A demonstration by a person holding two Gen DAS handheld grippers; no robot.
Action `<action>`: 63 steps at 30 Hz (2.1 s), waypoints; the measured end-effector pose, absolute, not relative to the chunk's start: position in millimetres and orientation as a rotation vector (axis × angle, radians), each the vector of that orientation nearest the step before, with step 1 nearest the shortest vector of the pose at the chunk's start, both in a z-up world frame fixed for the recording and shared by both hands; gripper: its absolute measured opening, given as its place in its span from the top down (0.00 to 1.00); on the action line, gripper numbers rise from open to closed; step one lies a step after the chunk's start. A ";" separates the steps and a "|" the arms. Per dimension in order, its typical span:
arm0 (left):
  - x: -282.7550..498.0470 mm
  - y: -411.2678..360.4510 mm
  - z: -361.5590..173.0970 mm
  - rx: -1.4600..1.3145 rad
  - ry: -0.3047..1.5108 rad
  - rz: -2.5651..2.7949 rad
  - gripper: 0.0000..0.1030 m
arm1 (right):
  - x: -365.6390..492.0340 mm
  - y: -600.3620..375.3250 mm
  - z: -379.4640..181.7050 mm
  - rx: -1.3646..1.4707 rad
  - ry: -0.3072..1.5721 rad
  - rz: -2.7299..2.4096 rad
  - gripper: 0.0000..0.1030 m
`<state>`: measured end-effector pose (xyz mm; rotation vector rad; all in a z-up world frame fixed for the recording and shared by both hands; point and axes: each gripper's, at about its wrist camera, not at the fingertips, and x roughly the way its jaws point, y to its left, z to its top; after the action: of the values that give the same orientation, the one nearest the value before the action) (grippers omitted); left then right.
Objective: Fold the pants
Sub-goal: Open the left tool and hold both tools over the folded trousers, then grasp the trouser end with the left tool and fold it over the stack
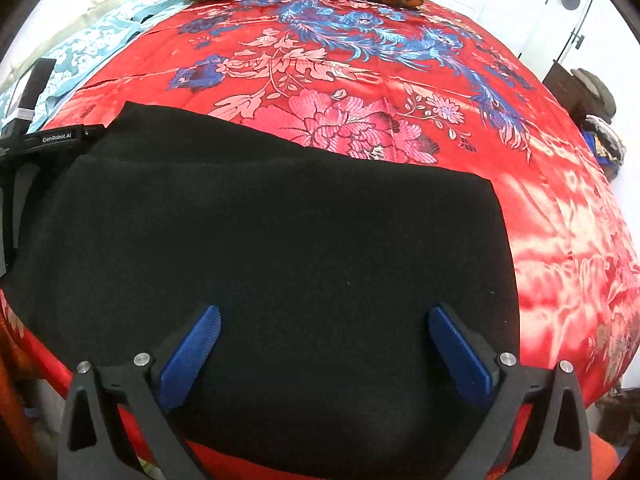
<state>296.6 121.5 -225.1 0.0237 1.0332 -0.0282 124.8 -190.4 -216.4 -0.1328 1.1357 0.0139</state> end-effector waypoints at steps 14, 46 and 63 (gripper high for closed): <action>296.9 121.6 -225.8 0.024 1.034 -0.029 0.00 | 118.3 -192.7 -218.1 -0.111 1.083 0.031 0.00; 235.9 247.6 -102.5 -0.154 0.992 -0.122 0.01 | 121.6 -194.9 -214.7 -0.094 1.074 0.057 0.00; 194.9 298.2 -215.1 -0.397 1.316 -0.155 0.00 | 85.6 -221.0 -140.9 -0.012 0.811 0.047 0.00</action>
<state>194.9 298.2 -215.1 -0.3974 1.3158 -0.1553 85.6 -221.0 -140.9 -0.0119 0.8108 0.0466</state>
